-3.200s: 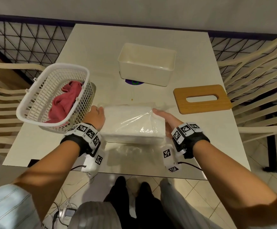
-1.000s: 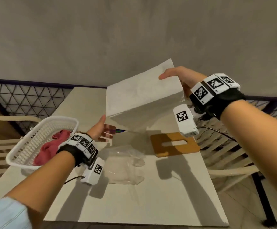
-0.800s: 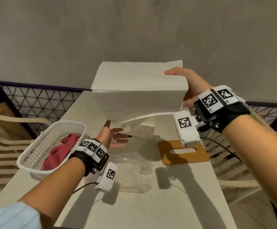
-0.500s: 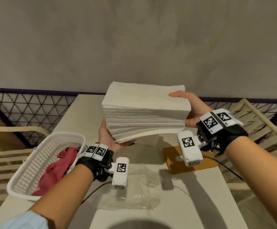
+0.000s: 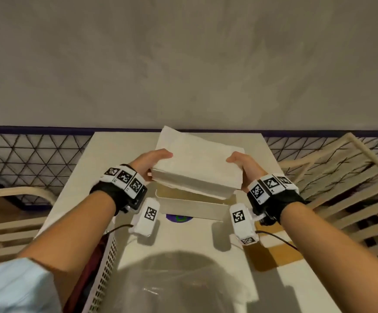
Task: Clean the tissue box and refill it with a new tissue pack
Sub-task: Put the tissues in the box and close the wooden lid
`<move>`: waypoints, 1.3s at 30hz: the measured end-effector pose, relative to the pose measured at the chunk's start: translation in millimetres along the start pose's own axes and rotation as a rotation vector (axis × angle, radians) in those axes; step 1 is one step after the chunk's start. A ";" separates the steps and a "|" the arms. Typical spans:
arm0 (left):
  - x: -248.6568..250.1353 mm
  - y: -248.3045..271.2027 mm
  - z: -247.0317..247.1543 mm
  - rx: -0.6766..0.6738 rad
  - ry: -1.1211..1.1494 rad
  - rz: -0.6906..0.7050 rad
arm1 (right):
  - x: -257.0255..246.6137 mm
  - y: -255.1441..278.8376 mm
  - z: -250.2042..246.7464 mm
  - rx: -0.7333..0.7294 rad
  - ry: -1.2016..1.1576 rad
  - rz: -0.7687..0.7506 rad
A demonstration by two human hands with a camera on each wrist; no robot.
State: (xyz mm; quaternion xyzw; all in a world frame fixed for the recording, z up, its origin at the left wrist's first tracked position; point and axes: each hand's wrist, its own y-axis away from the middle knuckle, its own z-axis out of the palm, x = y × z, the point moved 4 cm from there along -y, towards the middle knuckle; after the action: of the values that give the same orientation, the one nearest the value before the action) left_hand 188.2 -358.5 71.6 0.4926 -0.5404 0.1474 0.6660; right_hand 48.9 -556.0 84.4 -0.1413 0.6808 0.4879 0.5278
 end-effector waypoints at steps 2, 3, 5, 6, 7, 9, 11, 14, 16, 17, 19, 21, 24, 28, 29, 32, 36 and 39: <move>-10.8 -16.5 0.8 0.064 -0.042 -0.040 | 4.6 -12.1 9.5 0.033 0.032 0.028; -18.2 -22.0 2.2 0.099 -0.075 -0.057 | 8.4 -20.1 11.4 0.049 0.060 0.046; -33.8 -33.4 6.6 0.122 -0.133 -0.079 | 15.5 -34.7 10.6 0.101 0.110 0.083; -40.6 -36.7 10.1 0.117 -0.155 -0.091 | 17.2 -37.3 10.0 0.134 0.153 0.089; -44.0 -38.9 12.1 0.120 -0.171 -0.091 | 19.3 -39.4 9.4 0.160 0.183 0.103; -43.9 -40.7 14.7 0.116 -0.226 -0.087 | 25.5 -44.1 7.5 0.172 0.208 0.118; -40.7 -41.9 16.1 0.083 -0.304 -0.102 | 30.0 -47.4 8.5 0.171 0.220 0.112; -35.9 -44.1 15.1 0.043 -0.427 -0.138 | 31.9 -50.3 9.7 0.185 0.307 0.111; -30.5 -39.4 16.2 0.065 -0.511 -0.183 | 30.8 -52.1 9.8 0.215 0.384 0.107; -30.5 -41.3 15.9 0.086 -0.553 -0.199 | 31.0 -52.5 10.4 0.224 0.411 0.111; -30.5 -41.3 18.9 0.113 -0.599 -0.198 | 32.6 -53.9 13.0 0.228 0.454 0.114; -30.2 -40.6 23.1 0.138 -0.597 -0.175 | 34.2 -55.2 16.4 0.250 0.523 0.093; -29.2 -41.9 28.5 0.166 -0.663 -0.146 | 37.9 -54.9 23.8 0.303 0.624 0.071; -42.2 -43.1 37.4 0.143 -0.802 -0.151 | 56.2 -51.3 31.0 0.229 0.618 0.125; -46.5 -43.6 38.7 0.142 -0.814 -0.152 | 61.0 -51.2 31.5 0.210 0.595 0.127; -54.0 -45.0 37.9 0.159 -0.830 -0.109 | 67.6 -53.4 29.3 0.223 0.560 0.084; -49.5 -34.7 27.5 0.234 -0.865 0.064 | 62.0 -51.9 23.5 0.230 0.685 0.060; -46.7 -26.8 3.4 0.321 -0.789 0.144 | 51.6 -41.3 16.6 0.230 0.883 -0.105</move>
State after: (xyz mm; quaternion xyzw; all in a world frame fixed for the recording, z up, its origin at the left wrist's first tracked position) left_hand 188.3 -358.2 17.6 0.5697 -0.7569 0.0759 0.3113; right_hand 67.0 -545.8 19.5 -0.3104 0.8822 0.2748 0.2232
